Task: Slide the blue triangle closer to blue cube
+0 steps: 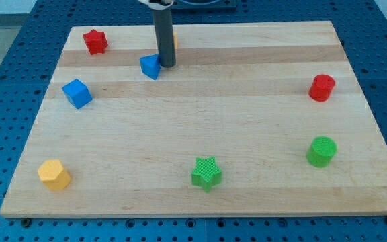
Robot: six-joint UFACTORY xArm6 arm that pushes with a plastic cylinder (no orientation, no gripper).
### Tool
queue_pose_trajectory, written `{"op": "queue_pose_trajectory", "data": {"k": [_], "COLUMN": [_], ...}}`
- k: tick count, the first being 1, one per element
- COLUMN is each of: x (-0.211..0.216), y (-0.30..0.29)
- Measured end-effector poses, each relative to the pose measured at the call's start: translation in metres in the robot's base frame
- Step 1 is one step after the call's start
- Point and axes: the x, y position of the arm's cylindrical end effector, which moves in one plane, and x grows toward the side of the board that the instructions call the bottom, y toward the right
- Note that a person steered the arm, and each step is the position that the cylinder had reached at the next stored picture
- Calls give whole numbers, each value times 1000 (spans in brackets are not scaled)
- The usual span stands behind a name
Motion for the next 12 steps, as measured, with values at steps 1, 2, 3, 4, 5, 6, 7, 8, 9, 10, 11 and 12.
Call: {"op": "queue_pose_trajectory", "data": {"k": [1,2,3,4,5,6,7,8,9,10,11,12], "x": [12,25,35,40,34,-5,-9,-9,-2,13,28,38], "y": [-19,-37,-55,-73,-32,-23,-36,-62,-83,-95,-101,-103]}}
